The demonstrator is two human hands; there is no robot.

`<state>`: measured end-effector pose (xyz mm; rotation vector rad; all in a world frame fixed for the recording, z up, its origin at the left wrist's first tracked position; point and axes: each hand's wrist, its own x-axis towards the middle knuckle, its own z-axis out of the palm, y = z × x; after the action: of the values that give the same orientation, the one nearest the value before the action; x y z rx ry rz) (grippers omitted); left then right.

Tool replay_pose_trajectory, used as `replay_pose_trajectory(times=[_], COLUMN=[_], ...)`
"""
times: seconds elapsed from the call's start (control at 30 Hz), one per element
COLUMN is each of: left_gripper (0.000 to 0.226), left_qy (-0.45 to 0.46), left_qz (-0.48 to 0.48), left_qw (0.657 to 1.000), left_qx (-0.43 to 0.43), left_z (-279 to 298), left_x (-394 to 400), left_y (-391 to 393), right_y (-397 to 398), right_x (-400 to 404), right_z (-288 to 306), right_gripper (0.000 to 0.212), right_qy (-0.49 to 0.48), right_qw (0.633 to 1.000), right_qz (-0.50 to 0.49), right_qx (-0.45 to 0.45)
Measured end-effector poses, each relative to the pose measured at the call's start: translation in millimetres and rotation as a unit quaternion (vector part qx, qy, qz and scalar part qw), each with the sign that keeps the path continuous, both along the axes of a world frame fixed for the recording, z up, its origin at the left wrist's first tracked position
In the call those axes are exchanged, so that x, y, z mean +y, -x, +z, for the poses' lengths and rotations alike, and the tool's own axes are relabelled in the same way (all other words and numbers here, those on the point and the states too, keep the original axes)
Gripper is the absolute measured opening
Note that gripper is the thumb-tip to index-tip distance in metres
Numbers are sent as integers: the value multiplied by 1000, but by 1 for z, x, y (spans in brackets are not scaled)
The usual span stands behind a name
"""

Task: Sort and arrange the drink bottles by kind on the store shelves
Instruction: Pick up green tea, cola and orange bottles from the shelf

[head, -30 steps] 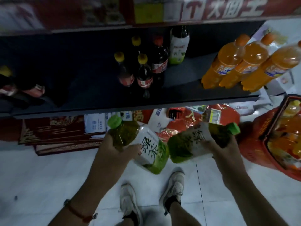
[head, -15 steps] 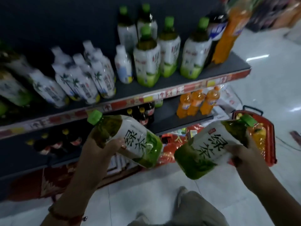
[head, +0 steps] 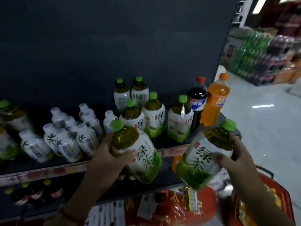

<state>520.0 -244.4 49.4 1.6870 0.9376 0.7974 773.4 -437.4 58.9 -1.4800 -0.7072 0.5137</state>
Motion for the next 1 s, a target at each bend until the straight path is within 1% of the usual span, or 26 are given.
replay_pose_trajectory(times=[0.03, 0.1, 0.23, 0.27, 0.33, 0.5, 0.57, 0.63, 0.73, 0.8, 0.87, 0.9, 1.0], left_gripper=[45, 46, 49, 49, 47, 61, 68, 68, 78, 83, 86, 87, 90], left_qy=[-3, -10, -23, -20, -16, -34, -40, -54, -77, -77, -87, -93, -115], left_qz=[-8, -2, 30, 46, 78, 96, 102, 111, 124, 133, 149, 156, 160], left_qw=[1000, 1000, 999, 999, 997, 994, 993, 990, 985, 980, 970, 963, 949], left_qx=[4, 6, -7, -13, -9, 36, 48, 62, 95, 124, 173, 197, 246], left_z=[3, 1, -3, -3, -7, -16, -18, -20, -21, -24, -25, -24, -22], left_x=[-2, -1, 0, 1, 9, 26, 32, 39, 45, 50, 54, 57, 63], left_y=[-15, -42, -79, -85, -91, -104, -108, -113, -119, -121, -122, -124, -129], right_y=[-9, -32, -52, -54, -57, -55, -51, -53, -55, -56, -59, -61, -65], right_x=[7, 27, 68, 78, 98, 140, 150, 158, 167, 172, 175, 176, 176], right_z=[-1, 0, -7, -8, -11, -23, -30, -42, -52, -53, -51, -51, -51], right_gripper=[51, 57, 81, 82, 78, 74, 75, 75, 78, 81, 85, 86, 90], right_qy=[22, 33, 62, 52, 36, 25, 27, 19, 25, 39, 56, 64, 78], right_qw=[999, 997, 985, 983, 978, 950, 948, 951, 951, 946, 926, 919, 919], right_qz=[11, 55, 138, 144, 155, 192, 203, 209, 205, 176, 139, 133, 142], right_qx=[-24, -49, -84, -99, -135, -245, -243, -228, -229, -271, -345, -365, -359])
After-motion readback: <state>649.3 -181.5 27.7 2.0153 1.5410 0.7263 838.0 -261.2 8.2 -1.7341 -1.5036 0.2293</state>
